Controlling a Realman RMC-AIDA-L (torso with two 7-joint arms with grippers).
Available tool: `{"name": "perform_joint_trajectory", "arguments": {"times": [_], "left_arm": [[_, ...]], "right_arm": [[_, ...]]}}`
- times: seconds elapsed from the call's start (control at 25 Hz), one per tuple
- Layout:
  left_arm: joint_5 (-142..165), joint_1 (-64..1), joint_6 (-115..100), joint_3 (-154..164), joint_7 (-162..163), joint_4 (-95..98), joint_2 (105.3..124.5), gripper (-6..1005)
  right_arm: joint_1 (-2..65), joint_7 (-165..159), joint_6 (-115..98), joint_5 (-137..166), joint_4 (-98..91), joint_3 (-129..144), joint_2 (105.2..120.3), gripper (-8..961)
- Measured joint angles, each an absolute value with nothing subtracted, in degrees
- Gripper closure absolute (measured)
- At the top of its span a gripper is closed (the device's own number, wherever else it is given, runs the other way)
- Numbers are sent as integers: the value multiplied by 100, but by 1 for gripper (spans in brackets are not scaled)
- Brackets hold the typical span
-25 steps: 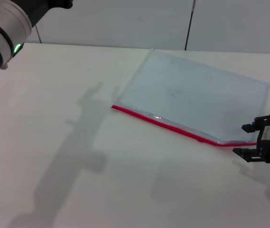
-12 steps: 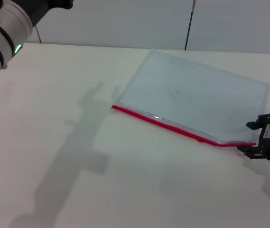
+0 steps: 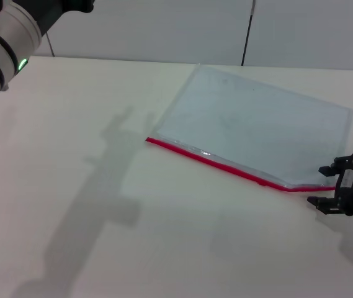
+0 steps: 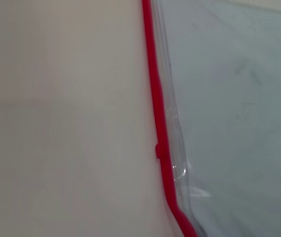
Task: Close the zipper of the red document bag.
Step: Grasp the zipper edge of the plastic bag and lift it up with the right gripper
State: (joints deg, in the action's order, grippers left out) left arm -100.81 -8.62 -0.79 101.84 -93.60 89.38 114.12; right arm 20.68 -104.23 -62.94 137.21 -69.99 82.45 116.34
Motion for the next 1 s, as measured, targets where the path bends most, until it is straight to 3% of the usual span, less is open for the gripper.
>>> {"name": "perform_joint_trajectory", "arguments": {"times": [1.0], "left_arm": [[-10081, -871, -79, 10168, -9361, 8938, 11426, 494]], "right_arm": [[2382, -10460, -5646, 13966, -6484, 8327, 11628, 301]]}}
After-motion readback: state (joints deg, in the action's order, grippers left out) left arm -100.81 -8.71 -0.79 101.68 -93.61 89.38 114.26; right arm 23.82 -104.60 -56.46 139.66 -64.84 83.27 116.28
